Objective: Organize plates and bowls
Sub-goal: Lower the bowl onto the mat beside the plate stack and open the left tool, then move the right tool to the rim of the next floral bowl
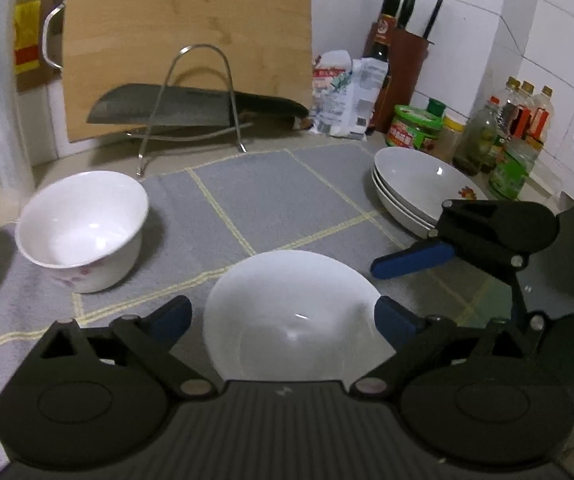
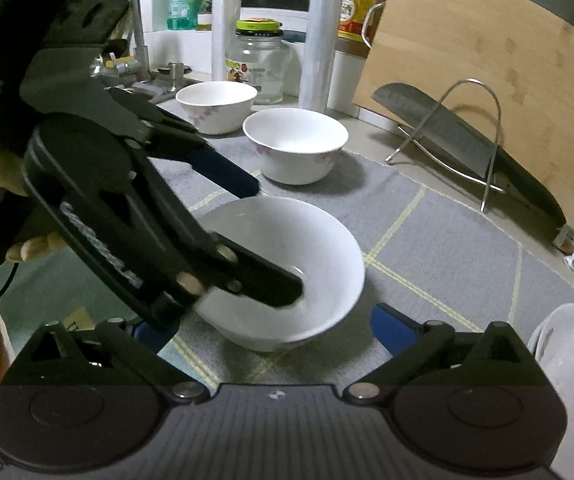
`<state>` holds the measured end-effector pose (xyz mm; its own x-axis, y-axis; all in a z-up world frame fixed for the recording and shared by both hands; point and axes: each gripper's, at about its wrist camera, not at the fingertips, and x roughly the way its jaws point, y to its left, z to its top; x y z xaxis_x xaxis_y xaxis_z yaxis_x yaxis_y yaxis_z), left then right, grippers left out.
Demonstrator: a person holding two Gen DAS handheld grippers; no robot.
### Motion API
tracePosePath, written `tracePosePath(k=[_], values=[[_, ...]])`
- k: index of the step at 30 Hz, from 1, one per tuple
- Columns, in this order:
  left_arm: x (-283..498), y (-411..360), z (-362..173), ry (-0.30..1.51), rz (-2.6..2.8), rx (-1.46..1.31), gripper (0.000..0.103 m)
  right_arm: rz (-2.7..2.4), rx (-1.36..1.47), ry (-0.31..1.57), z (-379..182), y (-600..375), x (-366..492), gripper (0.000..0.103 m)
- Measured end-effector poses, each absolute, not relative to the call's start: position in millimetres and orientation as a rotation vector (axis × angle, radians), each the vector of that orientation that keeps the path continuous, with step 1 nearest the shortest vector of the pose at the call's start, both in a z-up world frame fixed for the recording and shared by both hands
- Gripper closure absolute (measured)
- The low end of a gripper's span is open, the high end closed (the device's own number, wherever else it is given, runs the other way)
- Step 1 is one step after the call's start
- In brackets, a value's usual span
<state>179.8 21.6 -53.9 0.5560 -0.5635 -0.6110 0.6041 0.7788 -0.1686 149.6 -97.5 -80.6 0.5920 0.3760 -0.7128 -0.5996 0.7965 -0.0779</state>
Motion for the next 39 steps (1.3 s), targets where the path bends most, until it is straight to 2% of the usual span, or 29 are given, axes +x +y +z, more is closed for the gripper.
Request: tracePosePath(k=[22, 39], values=[[135.0, 63.2, -38.8, 0.559, -0.365, 0.046, 0.002, 0.506, -0.296, 0.772, -70.7, -114.7, 141.0, 0.000], [152.3, 88.3, -44.9, 0.556, -0.213, 0.051, 0.002, 0.512, -0.282, 0.768, -47.7, -107.2, 171.2, 0.000]])
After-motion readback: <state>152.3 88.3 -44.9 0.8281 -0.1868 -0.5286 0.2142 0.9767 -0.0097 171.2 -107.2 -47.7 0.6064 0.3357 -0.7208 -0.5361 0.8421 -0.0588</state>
